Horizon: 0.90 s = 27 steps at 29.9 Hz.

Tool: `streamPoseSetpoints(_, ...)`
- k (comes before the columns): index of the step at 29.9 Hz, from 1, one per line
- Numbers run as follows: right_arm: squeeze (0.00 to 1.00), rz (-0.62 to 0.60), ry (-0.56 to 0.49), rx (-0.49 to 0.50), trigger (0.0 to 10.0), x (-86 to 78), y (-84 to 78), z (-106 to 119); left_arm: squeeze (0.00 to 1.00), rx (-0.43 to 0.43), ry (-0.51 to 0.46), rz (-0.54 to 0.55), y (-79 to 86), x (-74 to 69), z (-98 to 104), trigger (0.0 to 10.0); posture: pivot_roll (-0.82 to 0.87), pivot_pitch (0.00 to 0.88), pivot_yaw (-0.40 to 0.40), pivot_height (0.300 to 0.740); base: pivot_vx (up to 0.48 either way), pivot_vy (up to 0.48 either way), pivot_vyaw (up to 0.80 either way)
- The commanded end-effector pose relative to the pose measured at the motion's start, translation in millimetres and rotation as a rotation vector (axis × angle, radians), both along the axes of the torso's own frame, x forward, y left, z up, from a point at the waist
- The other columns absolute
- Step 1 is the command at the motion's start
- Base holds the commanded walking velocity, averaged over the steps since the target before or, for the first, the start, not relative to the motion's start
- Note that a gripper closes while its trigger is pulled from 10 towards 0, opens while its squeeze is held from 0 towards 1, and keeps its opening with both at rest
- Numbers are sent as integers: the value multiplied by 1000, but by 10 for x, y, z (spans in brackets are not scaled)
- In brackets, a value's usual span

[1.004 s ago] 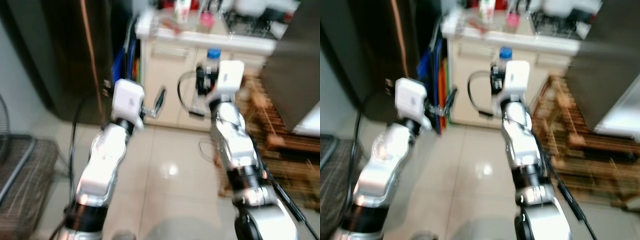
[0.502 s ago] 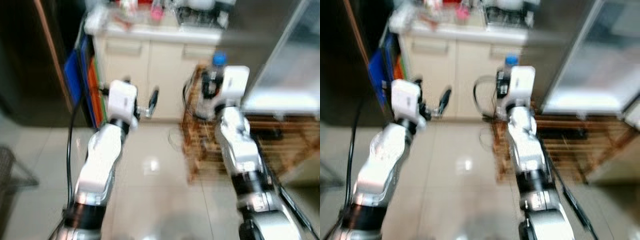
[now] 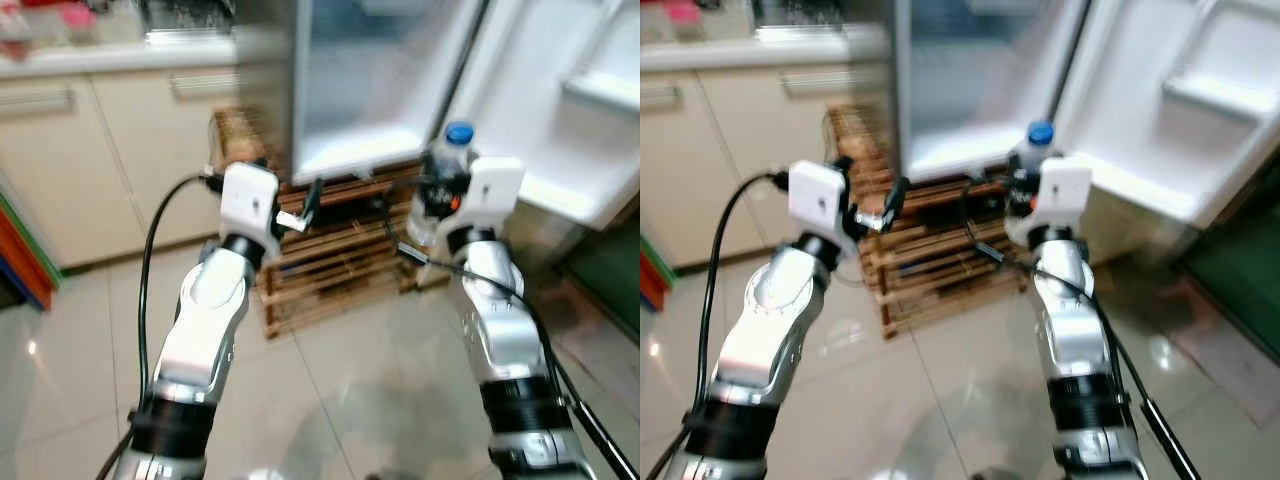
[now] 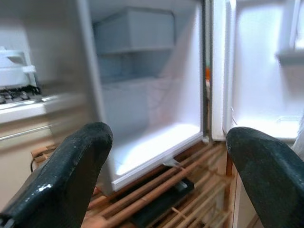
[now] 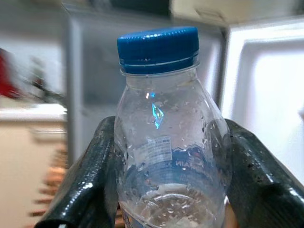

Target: Restocking fridge

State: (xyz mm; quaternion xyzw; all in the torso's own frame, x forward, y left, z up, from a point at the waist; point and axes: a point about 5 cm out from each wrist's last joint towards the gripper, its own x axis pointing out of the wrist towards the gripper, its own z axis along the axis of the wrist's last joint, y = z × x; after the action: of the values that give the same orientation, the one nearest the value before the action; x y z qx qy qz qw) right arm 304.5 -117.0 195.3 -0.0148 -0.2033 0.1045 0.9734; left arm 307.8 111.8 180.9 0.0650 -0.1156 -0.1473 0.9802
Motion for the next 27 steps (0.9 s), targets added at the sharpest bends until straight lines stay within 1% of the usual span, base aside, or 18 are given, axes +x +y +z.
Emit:
streamPoseSetpoints(1,0,49,-35,-32,10000,-93,-34,32,0,0,12,2,-39,16,-21,10000,38,0,-31,740,0,0,0)
streamPoseSetpoints(3,0,64,-4,-54,10000,-159,-91,-45,0,-13,26,8,-5,21,-43,10000,34,0,-29,740,0,0,0)
streamPoseSetpoints(5,0,49,20,-72,10000,-186,-163,-102,0,-33,37,6,20,26,-67,10000,24,0,-22,740,330,0,0)
streamPoseSetpoints(9,0,45,28,-77,10000,-218,-196,-97,0,-42,50,0,27,47,-82,10000,5,0,-6,740,436,0,0)
streamPoseSetpoints(13,0,59,38,-81,10000,-258,-160,-115,0,-35,55,-27,-28,74,-89,10000,-4,0,7,740,442,0,0)
streamPoseSetpoints(16,0,69,57,-77,10000,-248,-118,-157,0,-26,51,-40,-53,92,-81,10000,-9,0,15,740,444,0,0)
streamPoseSetpoints(22,0,70,86,-74,10000,-208,-100,-204,0,-26,38,-57,-71,114,-40,10000,-4,0,15,740,444,0,0)
streamPoseSetpoints(24,0,53,106,-57,10000,-193,-122,-235,0,-22,31,-66,-84,110,-34,10000,-2,0,13,740,472,0,0)
streamPoseSetpoints(27,0,-43,176,4,10000,-125,-259,-374,0,-13,16,-82,-110,101,-24,10000,5,0,7,740,480,0,0)
